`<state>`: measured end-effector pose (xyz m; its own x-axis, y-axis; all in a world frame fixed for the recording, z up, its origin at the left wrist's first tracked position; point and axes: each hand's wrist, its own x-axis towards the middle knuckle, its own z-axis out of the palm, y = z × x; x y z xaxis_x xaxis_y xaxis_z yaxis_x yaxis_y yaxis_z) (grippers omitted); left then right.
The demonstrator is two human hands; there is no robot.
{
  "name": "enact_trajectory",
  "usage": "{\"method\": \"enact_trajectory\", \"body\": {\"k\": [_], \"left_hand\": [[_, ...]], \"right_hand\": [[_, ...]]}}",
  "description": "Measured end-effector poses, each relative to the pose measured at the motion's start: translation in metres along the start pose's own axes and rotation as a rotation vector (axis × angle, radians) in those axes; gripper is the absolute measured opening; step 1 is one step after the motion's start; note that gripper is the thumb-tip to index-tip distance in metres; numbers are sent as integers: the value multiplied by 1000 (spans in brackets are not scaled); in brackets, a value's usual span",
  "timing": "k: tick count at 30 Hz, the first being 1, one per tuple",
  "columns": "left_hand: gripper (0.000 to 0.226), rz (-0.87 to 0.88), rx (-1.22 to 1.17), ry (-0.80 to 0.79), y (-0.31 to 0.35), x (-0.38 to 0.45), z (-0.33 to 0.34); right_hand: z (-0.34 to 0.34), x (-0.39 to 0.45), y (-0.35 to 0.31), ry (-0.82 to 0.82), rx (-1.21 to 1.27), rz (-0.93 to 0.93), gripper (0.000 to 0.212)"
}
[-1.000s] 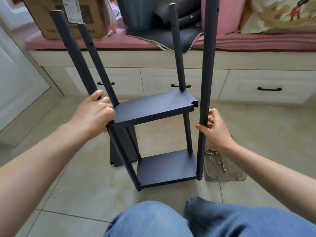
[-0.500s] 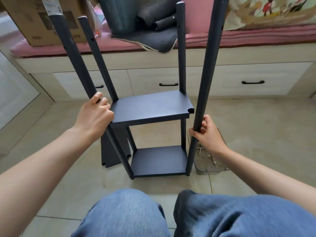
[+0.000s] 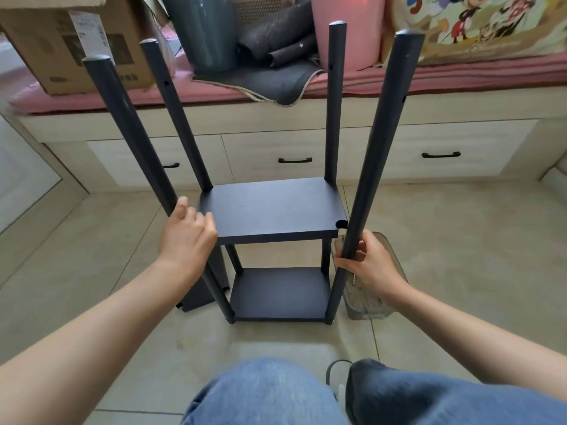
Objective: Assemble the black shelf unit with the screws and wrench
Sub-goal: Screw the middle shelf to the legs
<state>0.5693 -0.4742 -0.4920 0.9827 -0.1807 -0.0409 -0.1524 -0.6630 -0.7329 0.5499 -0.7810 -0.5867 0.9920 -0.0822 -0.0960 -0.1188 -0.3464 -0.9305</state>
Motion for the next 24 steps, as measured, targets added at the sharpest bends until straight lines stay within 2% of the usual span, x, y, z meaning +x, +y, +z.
{"method": "enact_trajectory", "body": {"k": [3,6,12,17,22,24], "left_hand": [[74,-21,-129,45,15,-1,7],[69,-17,-327,106,32,-3,8],[60,97,-681,410,82,-3,-21],[62,86,-779,335,107,10,-31],[65,138,-838,442,122,15,-45],[67,170,-854,480,127,18,-55]], "right_hand": [[2,-1,3,14,-1,6,41],[7,-1,4,-3,-3,6,37],[9,-3,7,-28,-48,10,39],[-18,-10,-15,-75,-173,-3,38],[-54,-20,-79,-59,-139,-220,47],[-57,-22,-105,-55,-120,-333,42]]}}
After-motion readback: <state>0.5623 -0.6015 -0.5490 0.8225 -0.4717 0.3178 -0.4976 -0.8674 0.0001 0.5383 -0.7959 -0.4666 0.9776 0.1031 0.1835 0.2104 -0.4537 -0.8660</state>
